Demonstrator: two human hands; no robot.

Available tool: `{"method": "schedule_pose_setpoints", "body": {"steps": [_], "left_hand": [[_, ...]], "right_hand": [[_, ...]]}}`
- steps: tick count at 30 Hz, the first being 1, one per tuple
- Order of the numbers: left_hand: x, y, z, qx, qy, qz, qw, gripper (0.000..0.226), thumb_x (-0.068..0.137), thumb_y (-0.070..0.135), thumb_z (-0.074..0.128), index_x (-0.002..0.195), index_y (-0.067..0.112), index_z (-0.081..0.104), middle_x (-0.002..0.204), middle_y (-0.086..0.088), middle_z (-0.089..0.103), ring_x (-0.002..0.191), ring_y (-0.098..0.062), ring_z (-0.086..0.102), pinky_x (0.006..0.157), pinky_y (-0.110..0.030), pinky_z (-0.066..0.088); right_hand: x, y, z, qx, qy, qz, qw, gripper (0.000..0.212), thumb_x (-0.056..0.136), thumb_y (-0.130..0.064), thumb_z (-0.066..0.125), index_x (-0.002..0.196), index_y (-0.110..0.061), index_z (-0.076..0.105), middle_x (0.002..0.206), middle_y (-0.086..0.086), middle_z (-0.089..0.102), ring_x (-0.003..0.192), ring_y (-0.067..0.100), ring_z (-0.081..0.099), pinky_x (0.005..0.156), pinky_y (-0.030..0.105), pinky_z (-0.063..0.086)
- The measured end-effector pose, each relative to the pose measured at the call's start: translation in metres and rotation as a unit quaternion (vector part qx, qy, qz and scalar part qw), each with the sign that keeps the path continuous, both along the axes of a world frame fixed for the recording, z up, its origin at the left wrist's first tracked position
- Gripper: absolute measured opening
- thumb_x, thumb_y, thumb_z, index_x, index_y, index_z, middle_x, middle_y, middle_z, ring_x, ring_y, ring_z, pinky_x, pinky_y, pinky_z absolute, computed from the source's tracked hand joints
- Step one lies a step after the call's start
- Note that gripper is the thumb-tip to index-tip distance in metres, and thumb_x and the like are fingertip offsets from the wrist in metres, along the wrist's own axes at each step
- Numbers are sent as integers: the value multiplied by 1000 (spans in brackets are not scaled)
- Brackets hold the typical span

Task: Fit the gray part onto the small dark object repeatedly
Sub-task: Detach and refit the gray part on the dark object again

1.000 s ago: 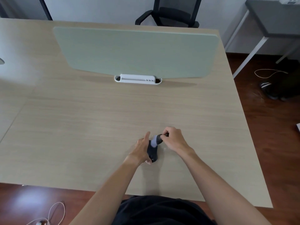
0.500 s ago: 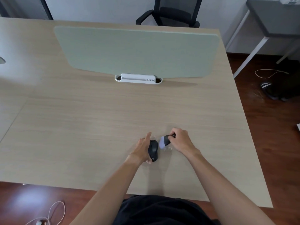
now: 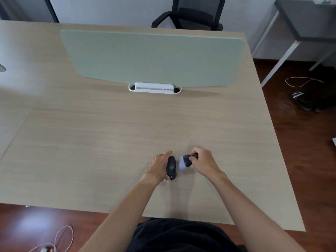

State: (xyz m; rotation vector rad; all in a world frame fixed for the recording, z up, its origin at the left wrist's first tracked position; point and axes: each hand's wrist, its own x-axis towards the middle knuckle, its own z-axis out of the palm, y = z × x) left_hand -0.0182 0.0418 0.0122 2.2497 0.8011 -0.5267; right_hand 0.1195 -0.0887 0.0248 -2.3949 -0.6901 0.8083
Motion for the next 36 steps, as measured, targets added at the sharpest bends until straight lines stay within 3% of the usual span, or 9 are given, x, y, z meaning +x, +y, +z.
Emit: {"method": "schedule_pose_setpoints", "body": {"steps": [3,7,9,12,16,20,24,29,36], "left_hand": [[1,0,-1,32,5,-25,999,92,56,15,90,135,24,44,123,-6,51,119,-27,47,88,-33,45],[1,-1,-1,79,22,-82,993,70,59,20,88,117,19,48,115,-7,51,113,-27,48,89,-33,45],[1,-1,-2,98,28,-104,989,71,60,24,87,118,19,46,115,-8,50,112,-27,49,91,-33,46],[2,1,0,112,47,-134,984,75,62,25,87,124,18,44,119,-9,48,115,-27,48,91,-36,47],[5,1,3,124,92,-177,972,88,64,19,88,134,17,36,126,-10,44,119,-28,46,89,-40,49],[10,-4,6,145,118,-204,961,80,71,10,79,135,23,33,125,-13,40,116,-30,46,85,-37,49],[13,-6,8,170,138,-229,949,82,69,15,81,135,27,34,122,-15,39,110,-32,47,87,-37,49],[5,3,8,178,132,-202,954,88,63,37,85,136,30,37,121,-12,43,105,-31,54,90,-35,45],[2,4,13,127,148,-148,970,88,63,30,88,136,28,39,124,-12,38,107,-34,57,85,-39,50]], "right_hand": [[-11,5,11,42,42,25,998,10,81,-4,61,84,-9,70,83,4,69,73,14,57,60,16,44],[-28,10,4,8,69,84,994,12,81,-3,59,81,-13,65,81,5,65,69,16,59,58,26,48],[-32,7,-1,-5,41,69,997,13,80,-1,54,79,-12,61,82,7,64,74,25,61,64,39,53],[-29,-2,-3,-14,-5,45,999,13,78,1,49,77,-9,57,81,9,62,76,31,61,64,45,53],[-25,-12,-2,6,8,19,1000,14,74,-3,50,73,-14,59,79,3,63,74,24,60,63,44,53],[-39,-8,2,40,77,54,995,11,72,-5,57,68,-14,61,72,1,64,64,17,56,58,38,51],[-48,-1,-3,45,80,68,993,18,74,-2,54,72,-18,61,80,1,67,76,23,63,67,41,54],[-31,-9,-10,5,-6,25,1000,10,80,-4,52,79,-12,58,87,4,62,81,25,57,68,40,50],[-32,-5,-10,62,47,-13,997,4,80,-7,59,78,-8,63,78,6,66,73,21,58,61,29,48]]}}
